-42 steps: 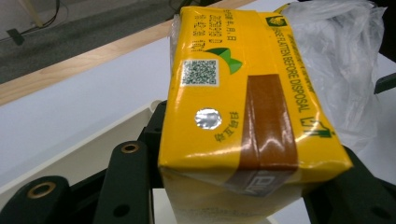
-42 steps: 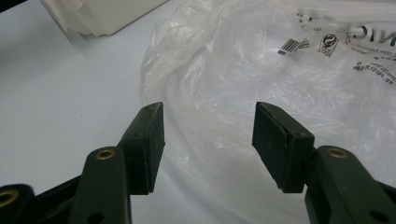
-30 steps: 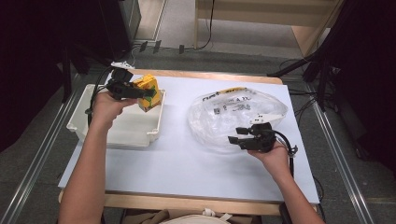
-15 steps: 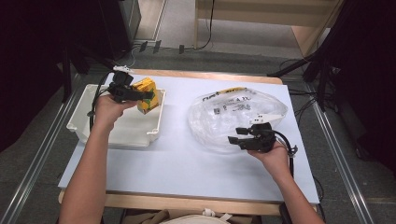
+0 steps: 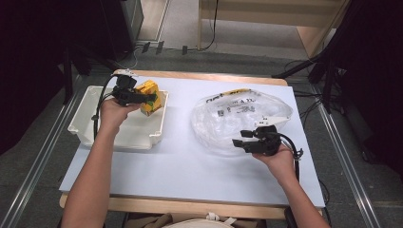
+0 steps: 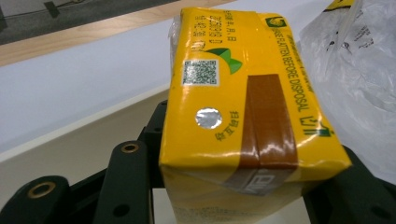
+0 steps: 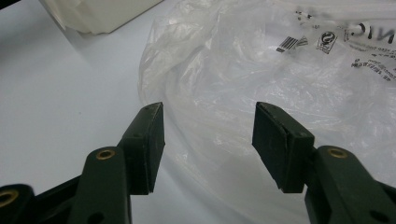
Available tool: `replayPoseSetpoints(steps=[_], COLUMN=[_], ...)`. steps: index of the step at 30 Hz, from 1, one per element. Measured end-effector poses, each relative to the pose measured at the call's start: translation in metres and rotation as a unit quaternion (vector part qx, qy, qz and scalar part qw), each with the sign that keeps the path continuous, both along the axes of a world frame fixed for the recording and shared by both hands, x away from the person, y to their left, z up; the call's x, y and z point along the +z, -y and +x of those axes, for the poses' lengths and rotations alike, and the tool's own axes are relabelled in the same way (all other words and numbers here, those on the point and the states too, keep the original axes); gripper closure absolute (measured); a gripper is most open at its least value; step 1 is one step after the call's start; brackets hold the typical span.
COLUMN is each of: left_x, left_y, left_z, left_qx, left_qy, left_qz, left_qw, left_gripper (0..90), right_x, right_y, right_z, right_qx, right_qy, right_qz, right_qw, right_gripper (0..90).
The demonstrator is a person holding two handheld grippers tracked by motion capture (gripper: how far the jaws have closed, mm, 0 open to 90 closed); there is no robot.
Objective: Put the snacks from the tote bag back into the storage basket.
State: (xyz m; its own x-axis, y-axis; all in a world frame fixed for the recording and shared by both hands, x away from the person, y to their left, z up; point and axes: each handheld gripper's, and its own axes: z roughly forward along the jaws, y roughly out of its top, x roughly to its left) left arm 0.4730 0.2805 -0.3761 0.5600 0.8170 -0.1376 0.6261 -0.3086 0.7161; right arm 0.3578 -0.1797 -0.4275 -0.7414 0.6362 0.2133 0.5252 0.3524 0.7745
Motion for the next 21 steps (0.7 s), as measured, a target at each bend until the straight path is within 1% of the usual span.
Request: replayPoseSetpoints(steps=[1, 4, 7, 8, 12, 16, 20, 21], left_x=[-0.001, -0.004, -0.007, -0.008, -0.012, -0.014, -0.016, -0.018], left_y=[0.0, 0.0, -0.001, -0.001, 0.0, 0.0, 0.002, 0.004], left_z=[0.001, 0.002, 0.005, 0.005, 0.006, 0.007, 0.008, 0.009], left_qx=[0.0, 0.002, 0.002, 0.003, 0.003, 0.004, 0.004, 0.001], left_qy=[-0.001, -0.002, -0.015, -0.016, -0.015, -0.008, -0.009, -0.011], left_qz=[0.004, 0.004, -0.001, -0.001, 0.004, 0.01, 0.016, 0.02], left_qw=[1.0, 1.0, 0.9999, 0.9999, 0.9999, 0.9999, 0.9998, 0.9997], left_gripper=[51.7, 51.7, 51.6, 51.6, 51.6, 51.6, 51.6, 51.5], right_x=[0.0, 0.0, 0.0, 0.0, 0.0, 0.0, -0.001, 0.0], right_y=[0.0, 0.001, 0.001, 0.002, 0.002, 0.003, 0.004, 0.004], right_z=[0.0, -0.001, -0.001, -0.002, -0.002, -0.003, -0.003, -0.003], right_qx=[0.0, -0.002, -0.003, -0.003, -0.005, -0.006, -0.006, -0.006], right_qy=[0.0, -0.001, -0.001, -0.001, 0.0, -0.002, -0.002, -0.002], right_qz=[0.0, -0.001, 0.0, -0.001, -0.001, 0.0, 0.001, 0.0], right_qw=[1.0, 1.0, 1.0, 1.0, 1.0, 1.0, 1.0, 1.0], right_gripper=[44.9, 44.8, 44.8, 44.9, 44.9, 44.8, 44.9, 44.8])
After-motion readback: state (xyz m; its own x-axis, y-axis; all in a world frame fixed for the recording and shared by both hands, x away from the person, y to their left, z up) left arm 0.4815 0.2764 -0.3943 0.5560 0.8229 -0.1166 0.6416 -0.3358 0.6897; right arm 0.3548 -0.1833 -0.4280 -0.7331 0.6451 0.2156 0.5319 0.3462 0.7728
